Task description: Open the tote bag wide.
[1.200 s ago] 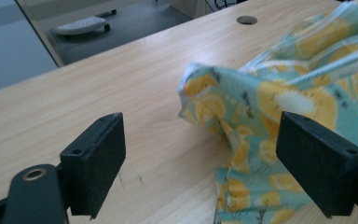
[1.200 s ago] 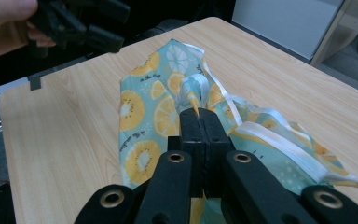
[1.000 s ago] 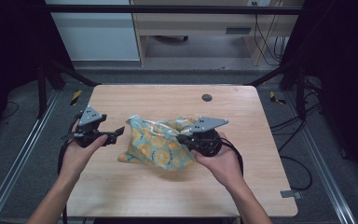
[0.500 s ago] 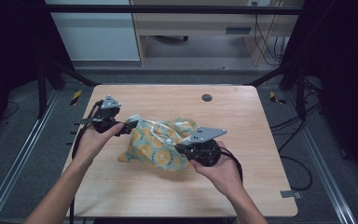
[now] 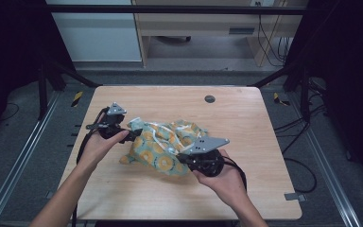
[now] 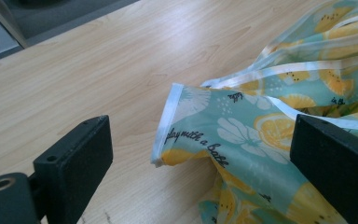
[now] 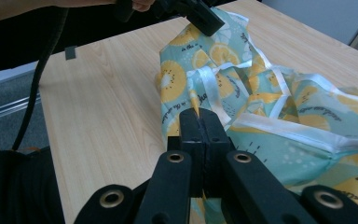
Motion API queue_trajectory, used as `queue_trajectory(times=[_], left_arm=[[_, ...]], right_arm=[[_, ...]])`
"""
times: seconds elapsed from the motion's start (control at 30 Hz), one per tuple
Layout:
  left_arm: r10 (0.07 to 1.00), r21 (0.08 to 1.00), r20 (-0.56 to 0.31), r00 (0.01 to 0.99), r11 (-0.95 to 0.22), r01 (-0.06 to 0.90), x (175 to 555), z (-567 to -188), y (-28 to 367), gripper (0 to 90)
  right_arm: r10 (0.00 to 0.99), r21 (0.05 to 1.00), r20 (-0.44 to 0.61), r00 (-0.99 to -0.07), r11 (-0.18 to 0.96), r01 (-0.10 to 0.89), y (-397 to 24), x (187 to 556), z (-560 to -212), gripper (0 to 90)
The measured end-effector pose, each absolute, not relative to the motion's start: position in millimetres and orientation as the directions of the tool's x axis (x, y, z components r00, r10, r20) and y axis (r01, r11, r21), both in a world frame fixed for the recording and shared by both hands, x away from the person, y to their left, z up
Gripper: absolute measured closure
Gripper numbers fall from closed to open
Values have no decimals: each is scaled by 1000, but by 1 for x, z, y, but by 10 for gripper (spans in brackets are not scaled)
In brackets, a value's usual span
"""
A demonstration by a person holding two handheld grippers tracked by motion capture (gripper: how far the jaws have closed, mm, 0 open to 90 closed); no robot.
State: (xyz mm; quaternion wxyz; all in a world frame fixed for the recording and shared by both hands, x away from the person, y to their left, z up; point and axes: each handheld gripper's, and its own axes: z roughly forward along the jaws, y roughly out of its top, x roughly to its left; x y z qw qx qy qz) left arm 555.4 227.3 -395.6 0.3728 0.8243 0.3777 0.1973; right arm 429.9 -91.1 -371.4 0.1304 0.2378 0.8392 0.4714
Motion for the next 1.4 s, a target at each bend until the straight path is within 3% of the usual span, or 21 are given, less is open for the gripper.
queue_trajectory(times=[0.47, 0.7, 0.93, 1.03, 1.13, 1.4], left_arm=[[727, 739, 16, 686, -470, 482, 547, -411, 228, 107], [701, 725, 21, 713, -502, 472, 543, -413, 226, 351], [689, 706, 26, 724, -525, 475, 539, -415, 227, 678], [677, 703, 42, 735, -542, 459, 535, -417, 226, 779], [671, 711, 56, 739, -546, 442, 531, -415, 226, 833], [682, 769, 77, 727, -505, 393, 519, -402, 229, 860]], right_arm=[[534, 850, 15, -845, 438, 292, -103, 420, -378, 900], [552, 852, 23, -833, 425, 306, -112, 421, -380, 900], [566, 853, 29, -824, 416, 315, -117, 424, -380, 900], [571, 854, 29, -820, 412, 318, -118, 426, -381, 900], [579, 853, 32, -815, 409, 324, -120, 426, -381, 900], [601, 859, 33, -798, 392, 331, -130, 430, -381, 900]])
